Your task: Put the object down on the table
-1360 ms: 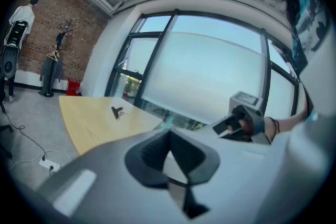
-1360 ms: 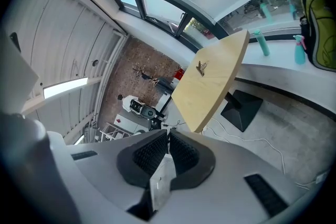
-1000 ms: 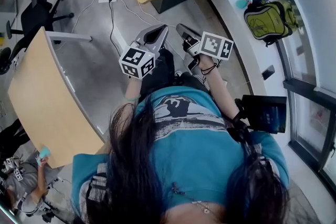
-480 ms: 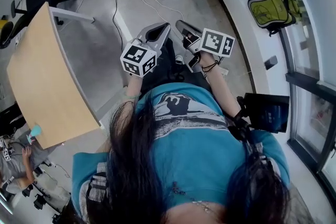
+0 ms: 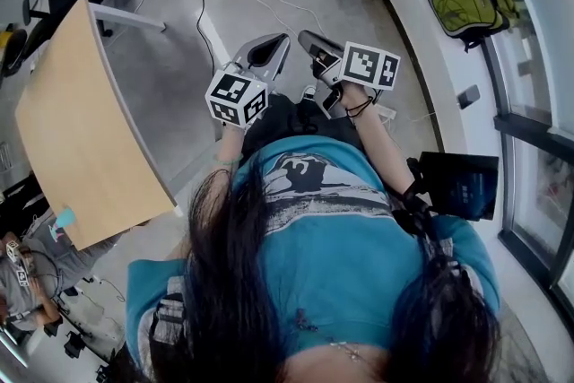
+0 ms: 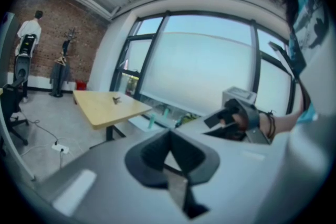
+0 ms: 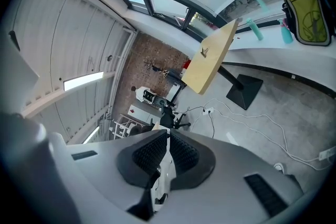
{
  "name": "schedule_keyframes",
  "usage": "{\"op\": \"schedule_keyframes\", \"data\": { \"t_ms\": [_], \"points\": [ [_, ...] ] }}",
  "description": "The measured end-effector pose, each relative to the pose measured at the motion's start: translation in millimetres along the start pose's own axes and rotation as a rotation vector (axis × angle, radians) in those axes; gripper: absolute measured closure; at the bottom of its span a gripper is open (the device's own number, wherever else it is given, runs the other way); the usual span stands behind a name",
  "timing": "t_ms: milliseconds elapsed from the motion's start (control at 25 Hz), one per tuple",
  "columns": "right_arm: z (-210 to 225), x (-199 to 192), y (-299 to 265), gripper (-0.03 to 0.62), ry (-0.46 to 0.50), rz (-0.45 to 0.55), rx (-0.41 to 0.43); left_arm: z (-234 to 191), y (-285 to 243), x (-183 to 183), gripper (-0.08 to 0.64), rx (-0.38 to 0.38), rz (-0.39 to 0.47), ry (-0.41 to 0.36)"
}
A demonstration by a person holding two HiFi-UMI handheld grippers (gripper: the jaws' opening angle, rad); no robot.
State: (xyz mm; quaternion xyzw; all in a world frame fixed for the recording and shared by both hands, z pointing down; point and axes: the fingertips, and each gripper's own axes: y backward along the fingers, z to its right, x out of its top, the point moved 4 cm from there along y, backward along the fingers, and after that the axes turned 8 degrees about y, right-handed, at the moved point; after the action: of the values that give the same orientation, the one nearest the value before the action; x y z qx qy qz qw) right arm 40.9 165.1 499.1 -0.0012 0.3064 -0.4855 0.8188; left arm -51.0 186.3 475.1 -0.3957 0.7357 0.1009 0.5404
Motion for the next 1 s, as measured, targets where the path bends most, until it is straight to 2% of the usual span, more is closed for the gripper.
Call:
{"op": "schedule_keyframes", "data": {
  "t_ms": [440,840,1000],
  "points": [
    [-26.9,-10.3,-10.6,0.566,0.005,0.023,-0.008,-3.7,31.6,4.2,0.557,-0.013,0.002,-0.043],
    [-60.3,-50.4,-1.0,0.566,0.024,0.036,-0.021,2.1,86.9,-9.0,0.557,-0.012,0.035,-0.041],
    [-62.0,-52.5,-0.9,0.566,0.027,0.035,-0.030,-1.5,89.1,-9.3,0.557,-0.013,0.037,-0.033]
  ]
}}
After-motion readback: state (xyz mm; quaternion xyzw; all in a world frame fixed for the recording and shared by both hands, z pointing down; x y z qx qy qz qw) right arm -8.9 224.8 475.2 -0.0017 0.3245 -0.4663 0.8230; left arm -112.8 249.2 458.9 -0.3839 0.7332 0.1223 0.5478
